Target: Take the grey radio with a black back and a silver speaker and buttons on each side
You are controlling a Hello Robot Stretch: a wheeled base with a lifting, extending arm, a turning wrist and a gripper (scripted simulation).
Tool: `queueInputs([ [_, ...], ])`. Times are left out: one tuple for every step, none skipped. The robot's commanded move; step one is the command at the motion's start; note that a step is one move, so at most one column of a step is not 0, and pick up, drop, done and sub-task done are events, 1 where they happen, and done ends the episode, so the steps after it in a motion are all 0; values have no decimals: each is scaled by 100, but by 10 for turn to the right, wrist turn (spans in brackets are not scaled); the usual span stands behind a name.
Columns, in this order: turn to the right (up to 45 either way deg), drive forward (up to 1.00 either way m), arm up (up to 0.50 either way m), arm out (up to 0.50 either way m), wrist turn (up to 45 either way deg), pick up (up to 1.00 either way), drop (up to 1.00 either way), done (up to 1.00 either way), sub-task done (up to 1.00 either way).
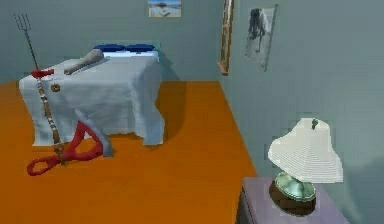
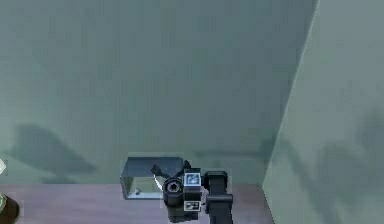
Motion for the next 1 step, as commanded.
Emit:
queueInputs([
  [0,0,0,0,0,0,0,100,0],
])
